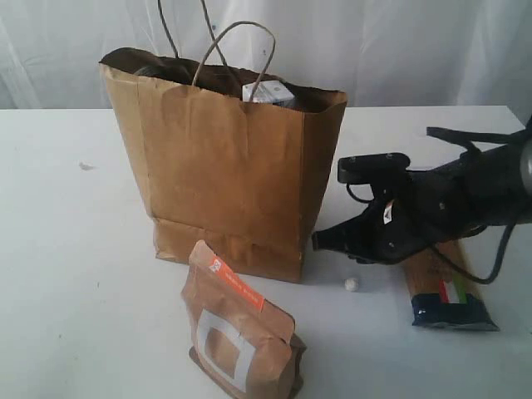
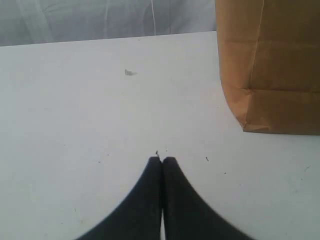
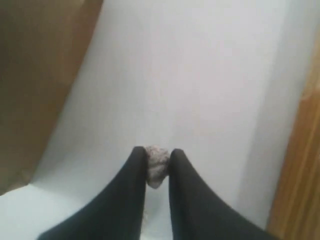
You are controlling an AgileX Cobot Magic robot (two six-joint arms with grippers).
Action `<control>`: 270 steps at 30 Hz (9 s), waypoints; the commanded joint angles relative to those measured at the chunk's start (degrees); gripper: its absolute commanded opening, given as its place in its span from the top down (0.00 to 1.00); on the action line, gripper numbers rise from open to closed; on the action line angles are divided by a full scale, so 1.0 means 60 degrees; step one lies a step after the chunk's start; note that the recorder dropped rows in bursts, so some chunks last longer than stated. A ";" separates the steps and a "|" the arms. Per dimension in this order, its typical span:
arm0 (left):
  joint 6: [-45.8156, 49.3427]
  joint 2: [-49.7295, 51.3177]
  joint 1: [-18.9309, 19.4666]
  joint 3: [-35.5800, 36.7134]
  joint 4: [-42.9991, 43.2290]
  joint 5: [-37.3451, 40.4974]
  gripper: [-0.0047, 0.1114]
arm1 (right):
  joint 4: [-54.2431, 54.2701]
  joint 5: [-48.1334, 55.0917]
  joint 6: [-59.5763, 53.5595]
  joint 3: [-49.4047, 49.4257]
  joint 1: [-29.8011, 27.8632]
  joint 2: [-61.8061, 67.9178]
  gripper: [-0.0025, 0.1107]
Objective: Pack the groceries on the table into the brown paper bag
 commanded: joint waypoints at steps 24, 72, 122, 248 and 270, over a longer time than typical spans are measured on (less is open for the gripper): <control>0.0025 -0.0049 0.0031 0.0040 -0.0033 -0.0045 0.96 | 0.2680 0.2511 -0.4264 -0.1297 0.0556 -0.6845 0.95; 0.0025 -0.0049 0.0031 0.0040 -0.0033 -0.0045 0.96 | 0.1532 0.5652 -0.2655 -0.0227 0.1001 -0.8110 0.54; 0.0025 -0.0049 0.0031 0.0040 -0.0033 -0.0045 0.96 | 0.0080 0.0899 -0.1336 0.0262 0.0501 0.0390 0.57; 0.0025 -0.0049 0.0031 0.0040 -0.0033 -0.0045 0.96 | 0.3757 0.7115 -0.6752 -0.2934 0.3575 -0.0654 0.98; 0.0025 -0.0049 0.0031 0.0040 -0.0033 -0.0045 0.96 | -0.2067 0.6492 -0.2512 -0.4955 0.3575 -0.5460 0.98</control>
